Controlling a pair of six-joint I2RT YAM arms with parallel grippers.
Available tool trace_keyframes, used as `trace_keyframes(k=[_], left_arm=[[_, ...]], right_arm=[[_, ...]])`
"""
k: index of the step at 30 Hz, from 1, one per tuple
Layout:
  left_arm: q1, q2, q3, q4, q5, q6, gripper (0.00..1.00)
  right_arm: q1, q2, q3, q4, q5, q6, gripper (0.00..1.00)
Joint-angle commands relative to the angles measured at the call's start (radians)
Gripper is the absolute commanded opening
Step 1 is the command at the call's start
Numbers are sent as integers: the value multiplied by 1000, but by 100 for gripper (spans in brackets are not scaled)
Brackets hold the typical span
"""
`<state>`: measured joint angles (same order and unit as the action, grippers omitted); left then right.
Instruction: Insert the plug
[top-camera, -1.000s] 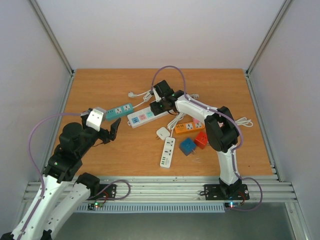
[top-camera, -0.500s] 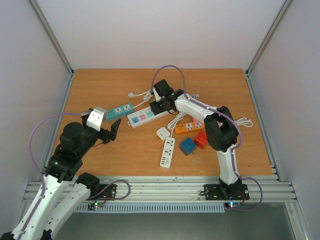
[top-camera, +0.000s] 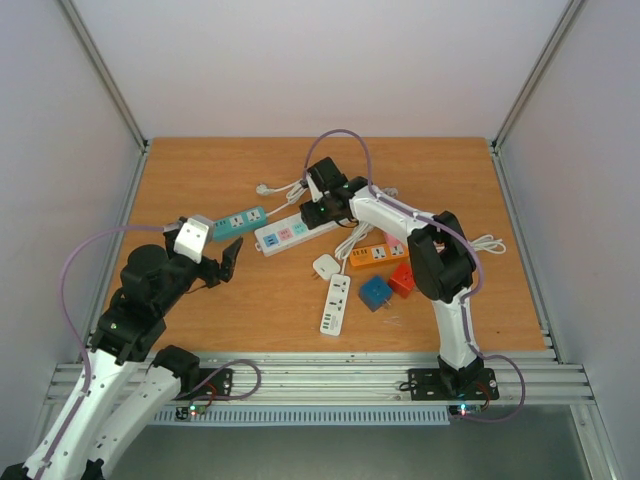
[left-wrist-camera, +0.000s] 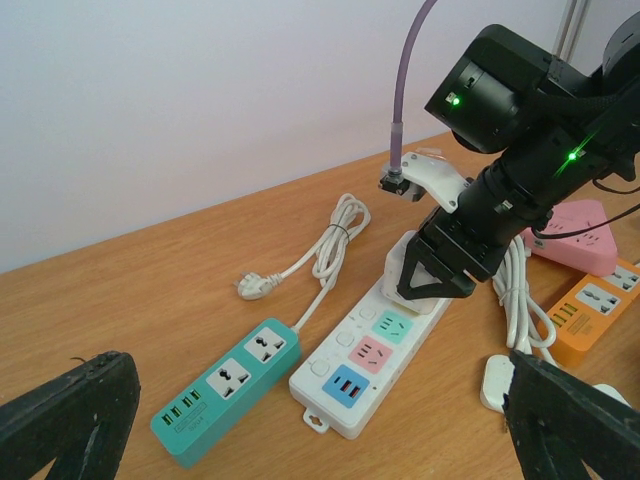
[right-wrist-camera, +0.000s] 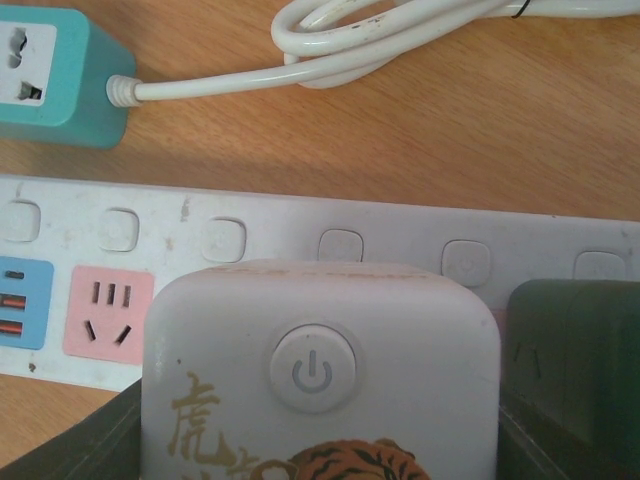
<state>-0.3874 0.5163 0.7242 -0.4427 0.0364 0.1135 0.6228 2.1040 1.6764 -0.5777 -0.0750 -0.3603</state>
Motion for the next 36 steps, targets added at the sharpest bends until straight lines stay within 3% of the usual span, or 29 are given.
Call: trace_keyframes(k=[1,12,22,28,36], left_arm=[[3,3,-10,66,7,17,99],[2,4,-13,68,11,18,99],[2,7,-14,68,15,17,99],[2,7,-14,67,16,18,99],[3,7,-14,67,18,18,99]], right_arm=[[24,102,-20,-91,20,-19,42],[35,132,-4,-68,106,7,41],[24,192,122,-248,178,154,42],[25,188,93,-214,182,124,41],[35,195,45,-215,297,84,42]])
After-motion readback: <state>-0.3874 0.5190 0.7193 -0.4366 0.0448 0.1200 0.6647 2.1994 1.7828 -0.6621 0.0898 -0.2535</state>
